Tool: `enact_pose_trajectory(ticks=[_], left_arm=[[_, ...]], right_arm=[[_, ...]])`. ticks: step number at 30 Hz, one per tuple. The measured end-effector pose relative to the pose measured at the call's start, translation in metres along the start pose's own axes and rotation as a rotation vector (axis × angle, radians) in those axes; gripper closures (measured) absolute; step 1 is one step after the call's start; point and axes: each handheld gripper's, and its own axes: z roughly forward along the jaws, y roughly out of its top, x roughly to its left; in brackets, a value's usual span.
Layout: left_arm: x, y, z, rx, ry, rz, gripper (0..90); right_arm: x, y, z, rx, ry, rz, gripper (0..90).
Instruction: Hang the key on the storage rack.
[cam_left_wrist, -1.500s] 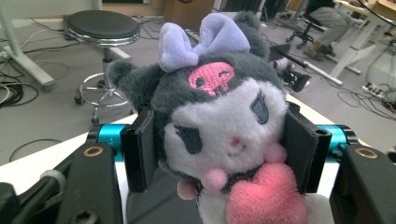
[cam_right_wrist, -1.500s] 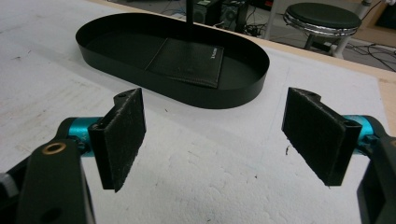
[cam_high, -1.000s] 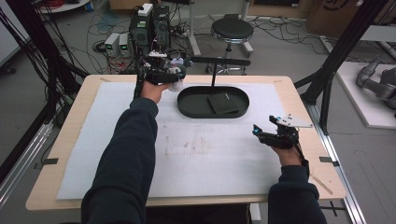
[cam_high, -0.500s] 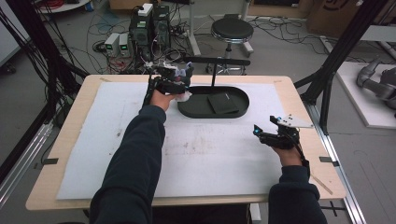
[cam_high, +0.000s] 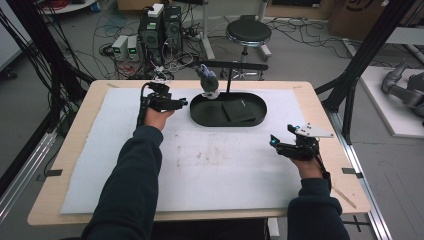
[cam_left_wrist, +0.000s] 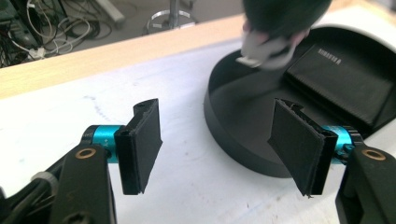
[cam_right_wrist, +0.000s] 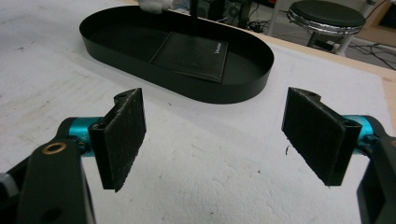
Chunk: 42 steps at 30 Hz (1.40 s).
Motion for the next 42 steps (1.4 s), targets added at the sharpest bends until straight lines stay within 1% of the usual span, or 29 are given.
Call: enact_pose_trajectory(ticks=[2, 4, 6, 8, 12, 14, 16, 19, 22, 24, 27, 29, 32, 36, 39, 40, 42], left_arm=[[0.003, -0.006, -0.013, -0.043, -0.021, -0.008, 31.5], [0.005, -0.013, -0.026, -0.082, -0.043, -0.002, 30.1], [0.008, -0.021, -0.040, -0.123, -0.051, 0.014, 27.4], [0.011, -0.028, -0.052, -0.154, -0.057, 0.021, 26.5], [0.020, -0.041, -0.074, -0.207, -0.088, 0.021, 24.6], [0.022, -0.047, -0.082, -0.233, -0.103, 0.021, 23.5], [0.023, -0.052, -0.089, -0.251, -0.102, 0.025, 21.6], [0.023, -0.060, -0.098, -0.277, -0.101, 0.031, 21.3], [0.020, -0.067, -0.105, -0.299, -0.097, 0.058, 21.3], [0.017, -0.071, -0.110, -0.316, -0.099, 0.068, 21.3], [0.013, -0.078, -0.115, -0.331, -0.106, 0.080, 21.3], [0.010, -0.083, -0.117, -0.324, -0.105, 0.088, 21.3], [0.009, -0.089, -0.120, -0.329, -0.111, 0.088, 21.3], [0.009, -0.096, -0.124, -0.331, -0.108, 0.084, 21.3], [0.010, -0.101, -0.126, -0.333, -0.103, 0.084, 21.3], [0.011, -0.103, -0.127, -0.332, -0.099, 0.086, 21.3], [0.012, -0.106, -0.128, -0.329, -0.094, 0.089, 21.3]], right_arm=[[0.001, 0.000, 0.001, 0.004, 0.002, -0.007, 22.1], [0.003, 0.000, 0.001, 0.007, 0.010, -0.006, 22.0], [0.004, 0.000, 0.001, 0.013, 0.018, -0.016, 22.0], [0.005, 0.000, 0.002, 0.011, 0.019, -0.025, 22.0], [0.009, 0.000, 0.001, 0.018, 0.025, -0.031, 22.0], [0.011, 0.000, 0.001, 0.025, 0.029, -0.040, 22.0], [0.012, -0.001, 0.001, 0.034, 0.028, -0.046, 22.0], [0.012, -0.002, -0.001, 0.045, 0.027, -0.047, 22.0], [0.011, -0.003, -0.003, 0.046, 0.020, -0.045, 22.0], [0.010, -0.003, -0.003, 0.043, 0.018, -0.044, 22.0], [0.009, -0.004, -0.003, 0.041, 0.021, -0.047, 22.0], [0.010, -0.003, -0.002, 0.046, 0.023, -0.044, 22.0], [0.012, -0.003, -0.002, 0.052, 0.026, -0.047, 22.0], [0.013, -0.003, -0.002, 0.054, 0.023, -0.048, 22.0], [0.012, -0.005, -0.002, 0.044, 0.024, -0.035, 22.0], [0.012, -0.005, -0.001, 0.048, 0.028, -0.027, 22.0], [0.012, -0.006, -0.001, 0.047, 0.027, -0.029, 22.0]])
